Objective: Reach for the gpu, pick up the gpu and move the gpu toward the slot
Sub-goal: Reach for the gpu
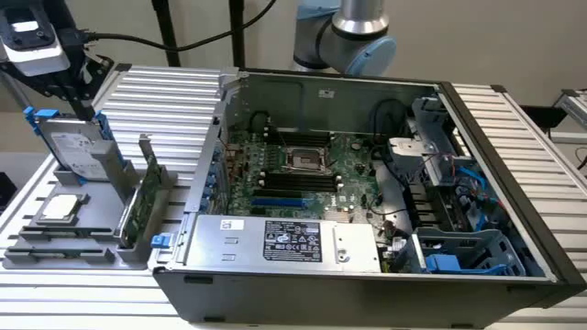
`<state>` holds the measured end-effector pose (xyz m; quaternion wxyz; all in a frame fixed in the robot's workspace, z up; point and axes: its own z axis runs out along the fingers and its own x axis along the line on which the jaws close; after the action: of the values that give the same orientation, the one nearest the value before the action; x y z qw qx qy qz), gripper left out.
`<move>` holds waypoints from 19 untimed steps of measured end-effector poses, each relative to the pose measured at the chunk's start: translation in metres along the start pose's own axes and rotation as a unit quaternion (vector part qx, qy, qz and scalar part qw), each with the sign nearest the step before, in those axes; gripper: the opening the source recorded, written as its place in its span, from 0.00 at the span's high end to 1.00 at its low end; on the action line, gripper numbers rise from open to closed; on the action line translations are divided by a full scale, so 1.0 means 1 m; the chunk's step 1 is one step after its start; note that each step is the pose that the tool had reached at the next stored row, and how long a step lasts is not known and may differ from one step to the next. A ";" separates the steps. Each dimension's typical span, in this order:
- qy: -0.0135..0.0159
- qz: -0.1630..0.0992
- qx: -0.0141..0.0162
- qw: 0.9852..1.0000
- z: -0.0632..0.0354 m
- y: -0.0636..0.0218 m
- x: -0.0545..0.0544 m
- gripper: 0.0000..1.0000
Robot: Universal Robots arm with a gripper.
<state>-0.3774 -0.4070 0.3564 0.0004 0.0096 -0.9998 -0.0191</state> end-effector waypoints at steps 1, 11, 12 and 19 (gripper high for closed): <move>0.000 0.000 0.000 1.000 0.0000 0.0000 0.000 0.89; 0.000 0.000 0.000 1.000 0.0000 0.0000 0.000 0.89; 0.000 0.000 0.000 1.000 0.0000 0.0000 0.000 0.89; 0.000 0.000 0.000 1.000 0.0006 -0.0124 -0.008 0.89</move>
<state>-0.3696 -0.4192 0.3553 0.0003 0.0096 -0.9998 -0.0191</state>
